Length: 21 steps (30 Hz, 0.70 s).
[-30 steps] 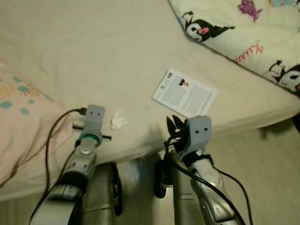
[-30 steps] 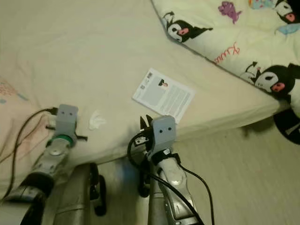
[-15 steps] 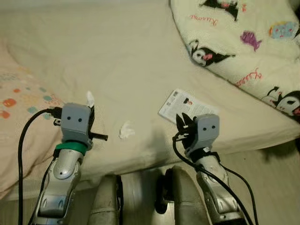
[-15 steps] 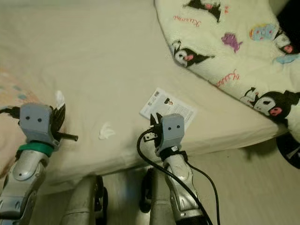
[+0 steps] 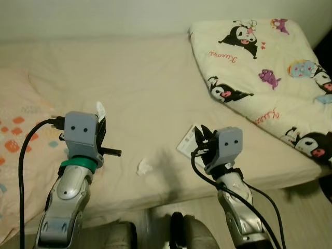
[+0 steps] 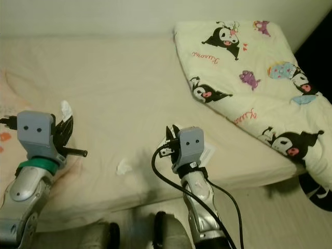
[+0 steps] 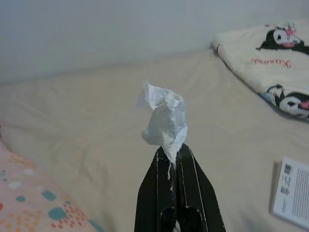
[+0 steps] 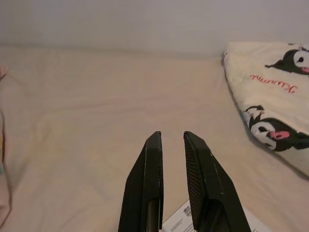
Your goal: Clean up the room
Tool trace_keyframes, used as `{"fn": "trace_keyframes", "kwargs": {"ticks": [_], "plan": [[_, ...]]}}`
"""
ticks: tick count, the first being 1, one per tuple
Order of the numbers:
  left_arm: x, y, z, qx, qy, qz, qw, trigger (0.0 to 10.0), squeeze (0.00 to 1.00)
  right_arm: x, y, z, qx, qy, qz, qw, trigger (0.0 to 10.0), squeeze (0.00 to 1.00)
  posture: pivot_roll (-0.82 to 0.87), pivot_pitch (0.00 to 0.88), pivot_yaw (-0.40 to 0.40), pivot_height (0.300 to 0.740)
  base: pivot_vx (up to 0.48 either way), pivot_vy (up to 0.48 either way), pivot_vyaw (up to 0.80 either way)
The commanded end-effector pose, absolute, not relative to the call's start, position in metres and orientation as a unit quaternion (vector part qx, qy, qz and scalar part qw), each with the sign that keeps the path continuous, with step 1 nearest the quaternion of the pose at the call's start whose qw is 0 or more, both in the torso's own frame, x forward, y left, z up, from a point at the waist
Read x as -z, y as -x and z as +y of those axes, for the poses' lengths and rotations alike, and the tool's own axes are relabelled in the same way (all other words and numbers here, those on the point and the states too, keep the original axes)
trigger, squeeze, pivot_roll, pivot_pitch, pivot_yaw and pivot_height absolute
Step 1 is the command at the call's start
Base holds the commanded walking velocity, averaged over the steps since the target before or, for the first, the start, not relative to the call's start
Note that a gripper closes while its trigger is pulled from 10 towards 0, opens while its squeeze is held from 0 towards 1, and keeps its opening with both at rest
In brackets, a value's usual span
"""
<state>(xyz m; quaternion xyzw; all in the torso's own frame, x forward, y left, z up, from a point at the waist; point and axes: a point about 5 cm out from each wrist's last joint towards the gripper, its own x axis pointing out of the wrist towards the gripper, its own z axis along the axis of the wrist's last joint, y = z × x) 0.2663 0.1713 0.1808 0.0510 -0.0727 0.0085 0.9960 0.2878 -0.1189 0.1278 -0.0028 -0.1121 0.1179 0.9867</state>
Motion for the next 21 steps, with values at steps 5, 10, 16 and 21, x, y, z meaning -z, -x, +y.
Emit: {"fn": "trace_keyframes", "kwargs": {"ticks": [5,10,16,21], "plan": [[-0.171,-0.272,0.169,-0.018,-0.045,-0.052,0.997,10.0,0.0,-0.115,-0.285,-0.126,-0.107,0.012,-0.088,0.99,10.0,0.0,-0.05,0.064,-0.011,0.74,0.0,0.0,0.0],[-0.169,-0.275,0.165,-0.014,-0.053,-0.05,0.997,10.0,0.0,-0.114,-0.287,-0.123,-0.112,0.02,-0.087,0.99,10.0,0.0,-0.05,0.048,-0.006,0.74,0.0,0.0,0.0],[-0.17,-0.279,0.163,-0.014,-0.071,-0.058,0.996,10.0,0.0,-0.117,-0.293,-0.115,-0.119,0.009,-0.098,0.988,10.0,0.0,-0.04,0.028,0.0,0.74,0.0,0.0,0.0],[-0.171,-0.28,0.163,-0.014,-0.078,-0.063,0.995,10.0,0.0,-0.118,-0.294,-0.113,-0.121,0.007,-0.1,0.988,10.0,0.0,-0.04,0.027,0.001,0.74,-0.211,0.0,0.0]]}}
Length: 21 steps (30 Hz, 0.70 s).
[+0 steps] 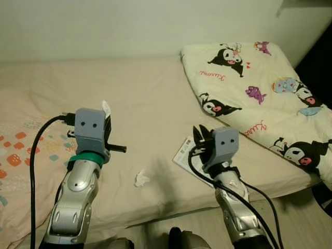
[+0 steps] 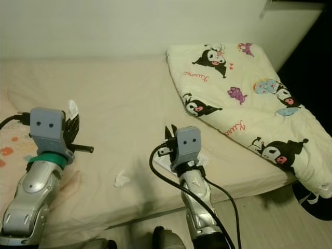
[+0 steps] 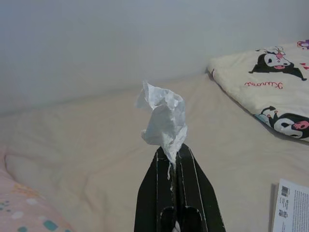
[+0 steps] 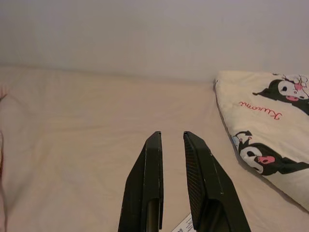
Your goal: Clean up the room
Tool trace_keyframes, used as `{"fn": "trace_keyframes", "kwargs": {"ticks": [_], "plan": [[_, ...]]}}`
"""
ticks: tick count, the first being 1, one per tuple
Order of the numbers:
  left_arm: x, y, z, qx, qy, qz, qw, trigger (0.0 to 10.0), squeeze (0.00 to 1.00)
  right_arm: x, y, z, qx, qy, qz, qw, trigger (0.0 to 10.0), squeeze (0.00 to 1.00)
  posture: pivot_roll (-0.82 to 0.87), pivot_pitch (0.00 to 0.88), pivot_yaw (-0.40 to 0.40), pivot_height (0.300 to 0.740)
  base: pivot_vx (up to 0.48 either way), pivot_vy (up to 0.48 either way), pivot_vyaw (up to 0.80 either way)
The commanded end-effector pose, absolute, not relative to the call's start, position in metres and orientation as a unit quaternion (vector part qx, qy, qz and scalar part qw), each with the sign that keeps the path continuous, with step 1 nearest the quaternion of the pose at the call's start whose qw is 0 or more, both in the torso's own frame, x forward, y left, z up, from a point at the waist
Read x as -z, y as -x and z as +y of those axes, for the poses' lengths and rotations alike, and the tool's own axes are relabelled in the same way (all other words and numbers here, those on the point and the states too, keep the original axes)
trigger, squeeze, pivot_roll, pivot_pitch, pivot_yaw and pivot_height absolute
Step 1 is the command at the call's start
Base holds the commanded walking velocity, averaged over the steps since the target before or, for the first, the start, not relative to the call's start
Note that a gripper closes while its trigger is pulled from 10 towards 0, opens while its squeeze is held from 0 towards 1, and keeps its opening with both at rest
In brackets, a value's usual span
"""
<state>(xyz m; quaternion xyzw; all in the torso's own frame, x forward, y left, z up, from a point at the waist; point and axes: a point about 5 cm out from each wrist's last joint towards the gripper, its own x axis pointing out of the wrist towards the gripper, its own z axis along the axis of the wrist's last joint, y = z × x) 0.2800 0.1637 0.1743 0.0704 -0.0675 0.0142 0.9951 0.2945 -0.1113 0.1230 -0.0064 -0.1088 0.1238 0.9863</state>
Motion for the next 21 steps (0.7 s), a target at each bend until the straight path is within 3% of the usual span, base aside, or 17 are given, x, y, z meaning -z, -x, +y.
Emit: {"fn": "trace_keyframes", "kwargs": {"ticks": [1,21], "plan": [[-0.171,-0.2794,0.1628,-0.014,-0.081,-0.065,0.994,10.0,0.0,-0.1176,-0.2937,-0.1123,-0.122,0.007,-0.1,0.987,10.0,0.0,-0.03,0.028,0.0,0.74,-0.277,0.0,0.0],[-0.1693,-0.2782,0.1626,-0.014,-0.095,-0.069,0.993,10.0,0.0,-0.1161,-0.2946,-0.1087,-0.125,0.001,-0.104,0.987,10.0,0.0,-0.03,0.037,0.003,0.74,-0.281,0.0,0.0]]}}
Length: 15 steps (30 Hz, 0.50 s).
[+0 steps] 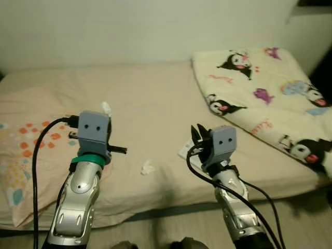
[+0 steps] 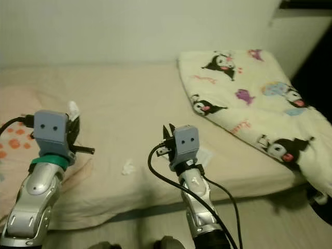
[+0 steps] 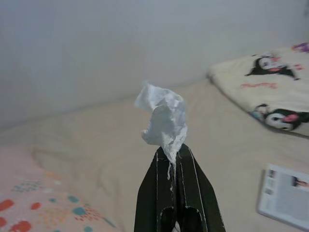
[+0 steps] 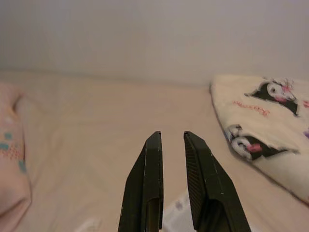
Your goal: Clean up the room
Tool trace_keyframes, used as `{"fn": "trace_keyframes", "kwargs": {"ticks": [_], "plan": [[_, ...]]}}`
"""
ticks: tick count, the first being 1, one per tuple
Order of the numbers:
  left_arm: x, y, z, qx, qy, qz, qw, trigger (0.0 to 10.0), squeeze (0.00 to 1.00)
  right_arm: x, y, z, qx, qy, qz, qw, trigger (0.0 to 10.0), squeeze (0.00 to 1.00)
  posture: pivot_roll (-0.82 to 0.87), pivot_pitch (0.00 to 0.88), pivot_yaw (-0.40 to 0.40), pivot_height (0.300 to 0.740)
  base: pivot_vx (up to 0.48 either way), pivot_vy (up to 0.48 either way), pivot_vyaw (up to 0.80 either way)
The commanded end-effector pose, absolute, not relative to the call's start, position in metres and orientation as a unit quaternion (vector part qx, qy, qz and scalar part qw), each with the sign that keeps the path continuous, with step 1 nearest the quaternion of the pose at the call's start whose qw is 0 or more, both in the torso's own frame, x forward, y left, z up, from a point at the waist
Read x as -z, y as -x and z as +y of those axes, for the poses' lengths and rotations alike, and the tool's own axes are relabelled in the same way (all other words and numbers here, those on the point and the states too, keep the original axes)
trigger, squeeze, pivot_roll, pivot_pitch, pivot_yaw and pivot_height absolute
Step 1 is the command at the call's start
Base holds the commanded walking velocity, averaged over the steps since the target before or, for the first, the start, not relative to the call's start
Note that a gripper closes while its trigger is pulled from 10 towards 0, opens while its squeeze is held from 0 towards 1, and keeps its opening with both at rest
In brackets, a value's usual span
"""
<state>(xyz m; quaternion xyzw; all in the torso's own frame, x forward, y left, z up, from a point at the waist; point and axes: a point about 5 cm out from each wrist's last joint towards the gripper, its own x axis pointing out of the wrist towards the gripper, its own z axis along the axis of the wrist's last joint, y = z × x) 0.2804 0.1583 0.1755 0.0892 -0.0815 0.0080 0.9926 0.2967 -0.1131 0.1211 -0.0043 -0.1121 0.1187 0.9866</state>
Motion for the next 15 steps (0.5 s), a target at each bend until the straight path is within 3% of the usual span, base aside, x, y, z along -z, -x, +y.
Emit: {"fn": "trace_keyframes", "kwargs": {"ticks": [1,15], "plan": [[-0.1693,-0.2782,0.1626,-0.014,-0.095,-0.069,0.993,10.0,0.0,-0.1161,-0.2946,-0.1087,-0.125,0.001,-0.104,0.987,10.0,0.0,-0.03,0.037,0.003,0.74,-0.281,0.0,0.0],[-0.1673,-0.2765,0.164,-0.018,-0.098,-0.068,0.993,10.0,0.0,-0.1165,-0.2953,-0.1065,-0.128,-0.002,-0.108,0.986,10.0,0.0,-0.02,0.04,0.003,0.74,-0.288,0.0,0.0]]}}
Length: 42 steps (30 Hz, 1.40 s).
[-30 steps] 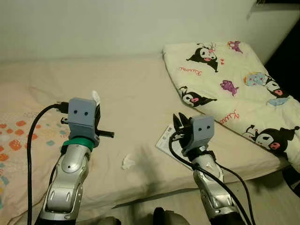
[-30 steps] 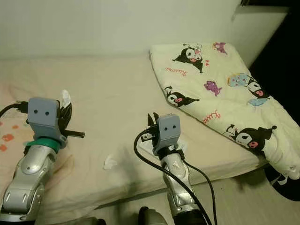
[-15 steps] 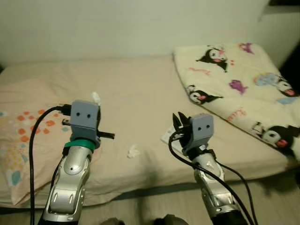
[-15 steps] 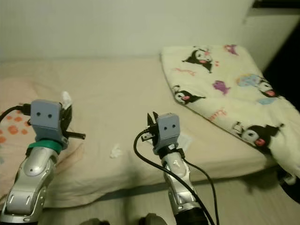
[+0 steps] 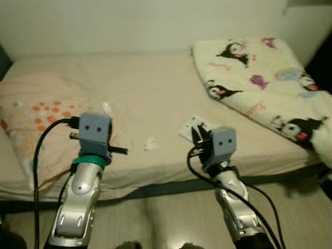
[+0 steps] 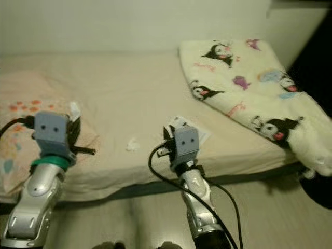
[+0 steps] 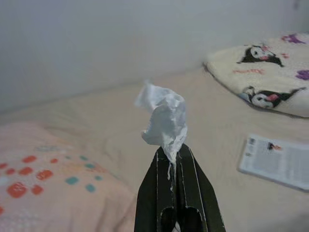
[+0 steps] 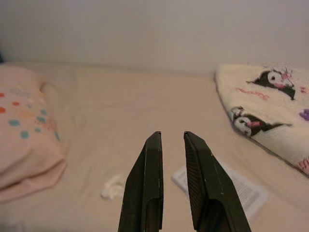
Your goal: Clean up the room
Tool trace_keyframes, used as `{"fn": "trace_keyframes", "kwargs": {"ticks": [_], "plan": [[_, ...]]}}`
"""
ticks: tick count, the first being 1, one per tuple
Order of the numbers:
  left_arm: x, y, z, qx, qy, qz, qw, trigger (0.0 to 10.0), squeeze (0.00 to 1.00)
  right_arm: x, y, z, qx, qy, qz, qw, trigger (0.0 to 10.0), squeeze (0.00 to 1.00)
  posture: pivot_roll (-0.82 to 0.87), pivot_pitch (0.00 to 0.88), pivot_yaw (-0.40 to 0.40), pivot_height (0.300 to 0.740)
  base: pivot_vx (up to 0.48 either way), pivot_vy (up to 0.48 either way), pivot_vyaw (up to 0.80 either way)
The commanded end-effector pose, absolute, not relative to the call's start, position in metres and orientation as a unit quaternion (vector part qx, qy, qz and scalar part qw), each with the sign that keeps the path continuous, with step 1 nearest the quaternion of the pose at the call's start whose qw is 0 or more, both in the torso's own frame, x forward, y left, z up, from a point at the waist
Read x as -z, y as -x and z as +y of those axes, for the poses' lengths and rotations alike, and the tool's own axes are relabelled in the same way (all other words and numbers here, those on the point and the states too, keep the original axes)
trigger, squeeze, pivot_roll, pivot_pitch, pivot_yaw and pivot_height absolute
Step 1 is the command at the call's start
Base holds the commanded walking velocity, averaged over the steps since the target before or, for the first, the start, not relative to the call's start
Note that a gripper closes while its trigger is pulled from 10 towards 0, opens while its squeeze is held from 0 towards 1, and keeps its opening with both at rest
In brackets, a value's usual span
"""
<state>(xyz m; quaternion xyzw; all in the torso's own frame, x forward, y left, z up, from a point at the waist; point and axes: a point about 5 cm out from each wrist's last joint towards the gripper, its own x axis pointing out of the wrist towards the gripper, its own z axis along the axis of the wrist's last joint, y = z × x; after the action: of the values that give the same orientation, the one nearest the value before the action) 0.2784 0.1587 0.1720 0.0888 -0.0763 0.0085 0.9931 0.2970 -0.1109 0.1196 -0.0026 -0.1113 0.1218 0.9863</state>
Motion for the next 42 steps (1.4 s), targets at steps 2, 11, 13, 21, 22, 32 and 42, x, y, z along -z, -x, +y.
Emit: {"fn": "trace_keyframes", "kwargs": {"ticks": [2,11,13,21,22,32,42], "plan": [[-0.167,-0.2762,0.1644,-0.018,-0.098,-0.067,0.993,10.0,0.0,-0.1168,-0.2955,-0.106,-0.13,-0.001,-0.109,0.986,10.0,0.0,-0.02,0.042,0.003,0.74,-0.291,0.0,0.0],[-0.166,-0.2755,0.1648,-0.019,-0.099,-0.065,0.993,10.0,0.0,-0.1173,-0.2955,-0.1038,-0.134,0.002,-0.111,0.985,10.0,0.0,-0.02,0.043,0.002,0.74,-0.289,0.0,0.0],[-0.1658,-0.2754,0.1648,-0.019,-0.099,-0.065,0.993,10.0,0.0,-0.1173,-0.2956,-0.1035,-0.135,0.003,-0.111,0.985,10.0,0.0,-0.02,0.043,0.002,0.74,-0.291,0.0,0.0],[-0.1638,-0.275,0.1649,-0.019,-0.101,-0.062,0.993,10.0,0.0,-0.117,-0.2965,-0.1027,-0.141,0.006,-0.109,0.984,10.0,0.0,-0.02,0.039,0.0,0.74,-0.141,0.0,0.38],[-0.1638,-0.275,0.1649,-0.019,-0.101,-0.062,0.993,10.0,0.0,-0.117,-0.2965,-0.1027,-0.141,0.006,-0.109,0.984,10.0,0.0,-0.02,0.039,0.0,0.74,0.0,0.0,0.8],[-0.1597,-0.2754,0.1624,-0.012,-0.114,-0.05,0.992,10.0,0.0,-0.1173,-0.2975,-0.1021,-0.145,0.003,-0.109,0.983,10.0,0.0,-0.02,0.034,-0.002,0.74,0.0,0.0,0.8],[-0.1573,-0.2765,0.1626,-0.018,-0.104,-0.035,0.994,10.0,0.0,-0.1184,-0.2981,-0.0998,-0.15,-0.003,-0.111,0.982,10.0,0.01,-0.02,0.035,0.0,0.74,0.0,0.0,0.8]]}}
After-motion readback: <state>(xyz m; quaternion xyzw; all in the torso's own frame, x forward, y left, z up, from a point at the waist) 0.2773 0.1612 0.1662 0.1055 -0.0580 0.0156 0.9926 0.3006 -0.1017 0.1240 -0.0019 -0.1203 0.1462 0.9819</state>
